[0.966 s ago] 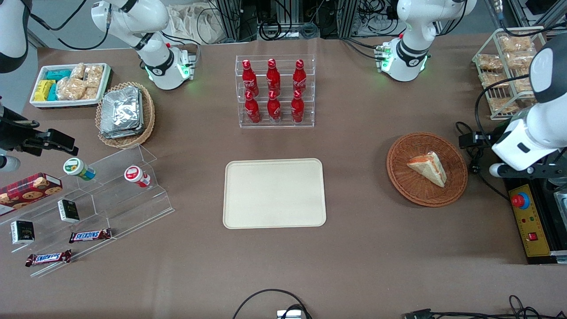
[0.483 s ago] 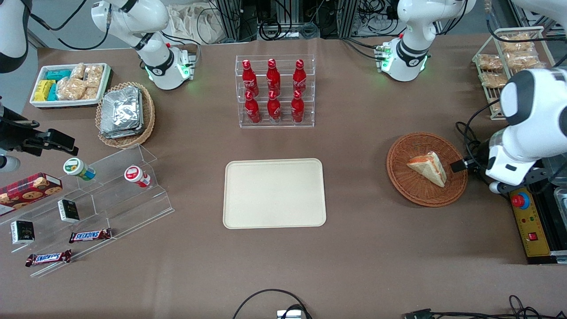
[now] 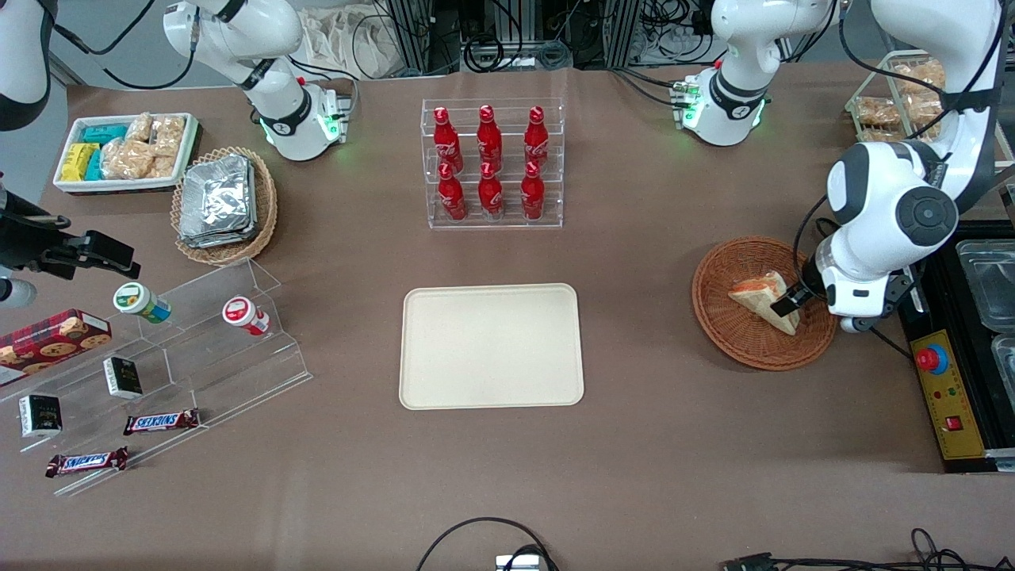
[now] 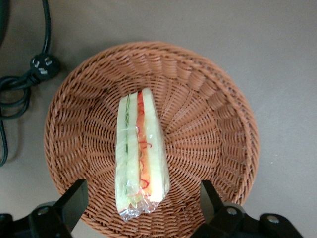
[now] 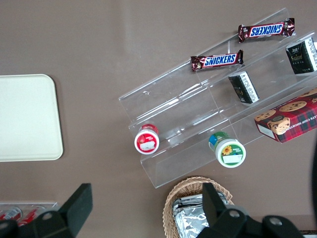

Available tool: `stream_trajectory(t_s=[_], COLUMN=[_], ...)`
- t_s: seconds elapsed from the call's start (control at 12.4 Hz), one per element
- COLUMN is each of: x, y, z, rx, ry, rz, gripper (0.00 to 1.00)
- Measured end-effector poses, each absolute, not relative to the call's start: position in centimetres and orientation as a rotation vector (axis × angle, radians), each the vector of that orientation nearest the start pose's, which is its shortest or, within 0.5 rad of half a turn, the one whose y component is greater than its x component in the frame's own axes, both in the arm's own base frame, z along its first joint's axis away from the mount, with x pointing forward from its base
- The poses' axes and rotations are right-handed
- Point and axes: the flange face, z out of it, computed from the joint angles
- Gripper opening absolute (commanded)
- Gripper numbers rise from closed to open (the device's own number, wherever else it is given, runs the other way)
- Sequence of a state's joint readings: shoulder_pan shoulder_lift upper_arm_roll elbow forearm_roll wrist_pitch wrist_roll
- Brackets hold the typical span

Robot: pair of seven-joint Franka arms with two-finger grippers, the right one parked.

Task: Place sandwich from basket to tray
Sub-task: 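Lower the left gripper onto the wrapped sandwich and close on it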

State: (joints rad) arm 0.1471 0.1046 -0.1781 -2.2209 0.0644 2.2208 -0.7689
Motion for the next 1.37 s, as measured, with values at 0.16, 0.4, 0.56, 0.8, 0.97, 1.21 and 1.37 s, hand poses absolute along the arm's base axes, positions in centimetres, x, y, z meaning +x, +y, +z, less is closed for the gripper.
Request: stream_trajectory(t_s=[0.16, 0.4, 0.56, 0.8, 0.97, 1.21, 1.37], x=[52.2, 51.5, 51.1, 50.8, 50.8, 51.0, 51.5], y=[-1.4, -1.5, -1.3, -1.1, -1.2, -1.2, -1.5], z=[31.1, 29.3, 27.6, 24.8, 23.6, 23.7, 24.2], rx=[-2.883, -2.85, -2.832, -2.809, -2.783, -2.77, -2.777], ry=[-1.064, -1.141, -1.165, -1.22, -1.28, -1.315, -1.311], rz=[0.121, 0.139, 0.174, 0.2, 0.205, 0.196, 0.184], gripper=[1.0, 1.0, 1.0, 0.59, 0.0, 0.0, 0.0])
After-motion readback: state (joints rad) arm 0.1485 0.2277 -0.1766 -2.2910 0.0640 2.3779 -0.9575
